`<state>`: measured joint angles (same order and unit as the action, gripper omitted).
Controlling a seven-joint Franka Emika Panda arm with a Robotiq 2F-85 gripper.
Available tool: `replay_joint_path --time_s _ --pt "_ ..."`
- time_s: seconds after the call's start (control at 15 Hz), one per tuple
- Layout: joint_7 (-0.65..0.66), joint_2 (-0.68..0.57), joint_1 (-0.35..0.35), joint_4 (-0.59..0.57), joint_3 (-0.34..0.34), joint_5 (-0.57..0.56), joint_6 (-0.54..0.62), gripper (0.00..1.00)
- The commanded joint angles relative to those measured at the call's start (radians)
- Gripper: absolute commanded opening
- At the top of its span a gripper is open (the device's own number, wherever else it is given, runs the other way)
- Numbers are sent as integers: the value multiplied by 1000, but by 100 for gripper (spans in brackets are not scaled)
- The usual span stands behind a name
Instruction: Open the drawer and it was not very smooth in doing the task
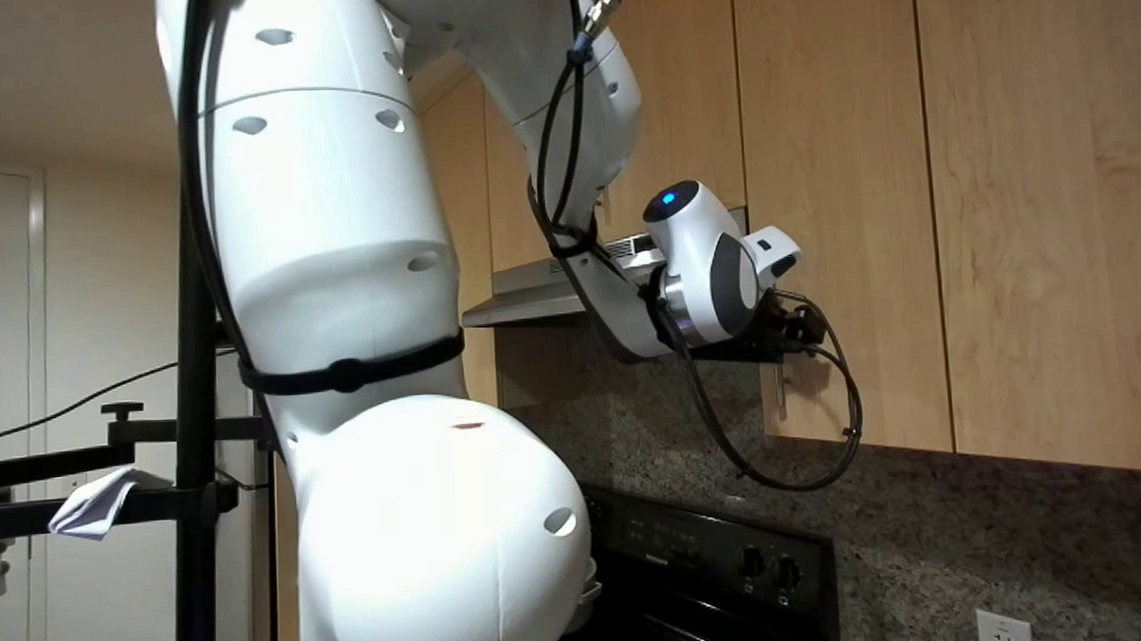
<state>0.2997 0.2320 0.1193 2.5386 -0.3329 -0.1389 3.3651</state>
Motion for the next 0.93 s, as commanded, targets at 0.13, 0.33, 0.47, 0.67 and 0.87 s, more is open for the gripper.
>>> replay_joint_path --time_s 0.13,0.33,0.47,0.67,0.87 --pt "-37 -47 46 -40 -58 4 59 75" --pt "-35 -41 93 -47 -92 12 56 59" --pt "-26 -48 107 -54 -102 8 58 45" --pt "-16 -70 88 -66 -99 -8 57 26" --pt "-12 -89 75 -77 -105 -11 51 9"
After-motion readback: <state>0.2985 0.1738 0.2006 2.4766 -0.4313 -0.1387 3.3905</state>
